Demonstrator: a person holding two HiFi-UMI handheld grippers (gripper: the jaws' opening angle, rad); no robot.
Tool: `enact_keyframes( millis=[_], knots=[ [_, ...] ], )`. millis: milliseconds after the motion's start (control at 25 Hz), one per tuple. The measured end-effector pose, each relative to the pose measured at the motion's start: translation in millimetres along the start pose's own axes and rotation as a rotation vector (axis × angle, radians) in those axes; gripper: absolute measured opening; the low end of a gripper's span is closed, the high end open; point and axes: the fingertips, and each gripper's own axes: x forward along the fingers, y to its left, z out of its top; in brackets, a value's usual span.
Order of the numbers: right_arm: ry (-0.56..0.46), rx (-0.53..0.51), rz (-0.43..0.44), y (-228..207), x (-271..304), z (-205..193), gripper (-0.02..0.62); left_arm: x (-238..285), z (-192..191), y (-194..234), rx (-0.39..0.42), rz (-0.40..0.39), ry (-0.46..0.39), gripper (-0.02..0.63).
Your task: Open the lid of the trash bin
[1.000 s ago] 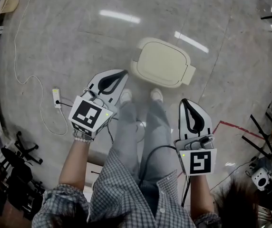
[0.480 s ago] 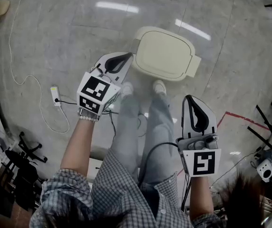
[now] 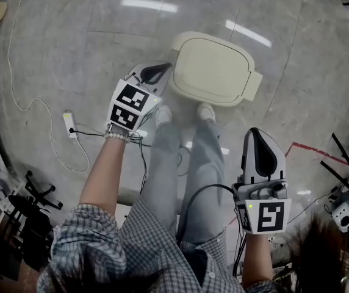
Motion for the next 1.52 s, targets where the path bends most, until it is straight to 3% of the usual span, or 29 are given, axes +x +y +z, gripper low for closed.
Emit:
enact_keyframes(
  millis=[600, 920, 1520],
  knots=[
    [0.030, 0.025, -0.047, -10.8, -5.6, -19.5, 0.017, 44.1, -58.1, 18.4, -0.033, 0.020, 0.182, 0.005],
    [0.030, 0.037, -0.058, -13.7, -6.7, -20.9, 0.017, 48.1, -57.4, 21.0, -0.134, 0.008, 0.176, 0.005],
    [0.018, 0.058, -0.084, -19.7, -19.1, -19.0, 0.017, 48.3, -58.1, 23.3, -0.196, 0.033, 0.168, 0.003]
  ],
)
